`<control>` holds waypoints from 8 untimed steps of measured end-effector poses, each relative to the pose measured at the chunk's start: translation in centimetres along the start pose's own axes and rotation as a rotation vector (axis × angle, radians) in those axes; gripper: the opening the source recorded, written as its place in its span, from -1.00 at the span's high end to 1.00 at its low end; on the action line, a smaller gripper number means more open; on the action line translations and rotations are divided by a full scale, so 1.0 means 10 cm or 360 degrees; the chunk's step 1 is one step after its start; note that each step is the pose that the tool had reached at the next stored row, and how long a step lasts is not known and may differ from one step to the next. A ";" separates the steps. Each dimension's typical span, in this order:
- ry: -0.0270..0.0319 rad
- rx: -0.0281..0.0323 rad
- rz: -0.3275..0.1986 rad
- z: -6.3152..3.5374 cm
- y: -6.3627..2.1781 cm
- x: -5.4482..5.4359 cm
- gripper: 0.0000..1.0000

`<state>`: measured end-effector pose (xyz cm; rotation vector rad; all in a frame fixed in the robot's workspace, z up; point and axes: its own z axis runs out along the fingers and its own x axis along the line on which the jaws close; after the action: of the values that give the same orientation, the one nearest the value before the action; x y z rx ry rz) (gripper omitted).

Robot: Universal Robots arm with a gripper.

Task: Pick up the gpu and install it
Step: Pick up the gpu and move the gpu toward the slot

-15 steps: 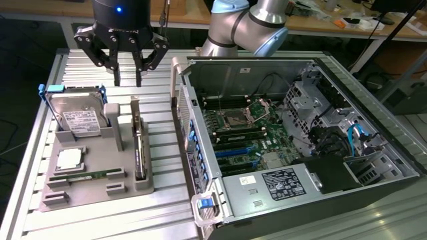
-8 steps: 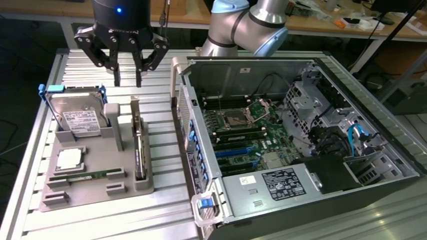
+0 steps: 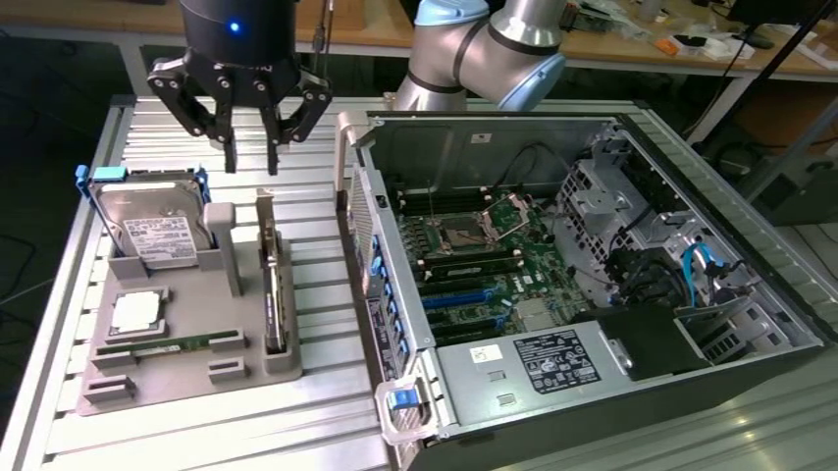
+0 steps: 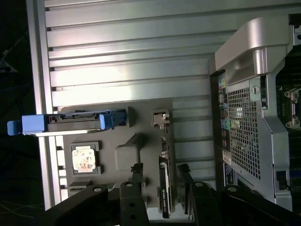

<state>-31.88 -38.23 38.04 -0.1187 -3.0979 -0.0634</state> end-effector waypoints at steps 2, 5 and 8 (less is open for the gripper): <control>0.00001 0.00001 0.0000 0.035 -0.001 0.00 0.16; 0.00000 0.00000 0.0000 0.086 -0.003 0.00 0.16; 0.00000 0.00000 0.0000 0.129 -0.005 -0.01 0.16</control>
<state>-31.88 -38.22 36.75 -0.1185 -3.0979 -0.0634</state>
